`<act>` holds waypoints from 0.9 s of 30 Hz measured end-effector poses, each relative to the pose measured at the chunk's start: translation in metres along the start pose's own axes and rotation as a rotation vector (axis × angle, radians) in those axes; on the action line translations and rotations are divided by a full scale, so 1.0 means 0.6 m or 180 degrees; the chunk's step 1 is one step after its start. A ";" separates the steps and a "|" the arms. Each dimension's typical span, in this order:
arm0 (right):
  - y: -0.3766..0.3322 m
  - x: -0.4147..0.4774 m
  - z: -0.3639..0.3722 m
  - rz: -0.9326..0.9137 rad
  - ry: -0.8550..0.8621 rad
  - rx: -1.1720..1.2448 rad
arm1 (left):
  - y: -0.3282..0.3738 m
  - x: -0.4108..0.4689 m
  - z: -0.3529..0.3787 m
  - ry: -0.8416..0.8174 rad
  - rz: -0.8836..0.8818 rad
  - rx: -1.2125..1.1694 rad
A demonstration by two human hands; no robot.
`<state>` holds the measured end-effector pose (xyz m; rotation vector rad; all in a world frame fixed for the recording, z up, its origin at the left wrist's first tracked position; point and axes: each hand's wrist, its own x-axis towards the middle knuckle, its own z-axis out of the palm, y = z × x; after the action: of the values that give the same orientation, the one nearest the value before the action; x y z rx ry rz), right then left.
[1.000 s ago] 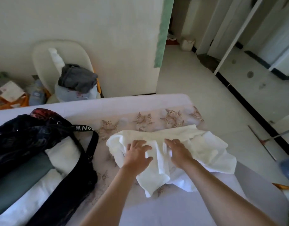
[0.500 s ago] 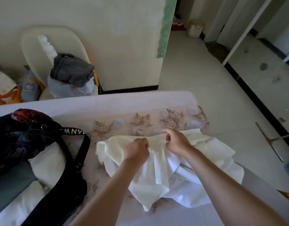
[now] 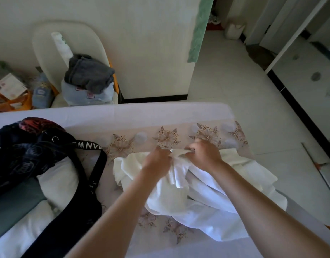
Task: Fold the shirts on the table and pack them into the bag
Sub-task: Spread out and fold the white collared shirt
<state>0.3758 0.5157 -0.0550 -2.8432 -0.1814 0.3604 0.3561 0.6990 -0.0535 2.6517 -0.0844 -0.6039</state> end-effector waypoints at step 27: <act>-0.005 0.051 0.085 0.0196 -0.0766 0.0160 | -0.173 -0.003 -0.001 -0.0898 -0.0316 0.0614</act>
<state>0.3917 0.5359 -0.1086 -2.7541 -0.1295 0.7103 0.3512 0.7942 -0.0953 2.7480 -0.0972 -1.0492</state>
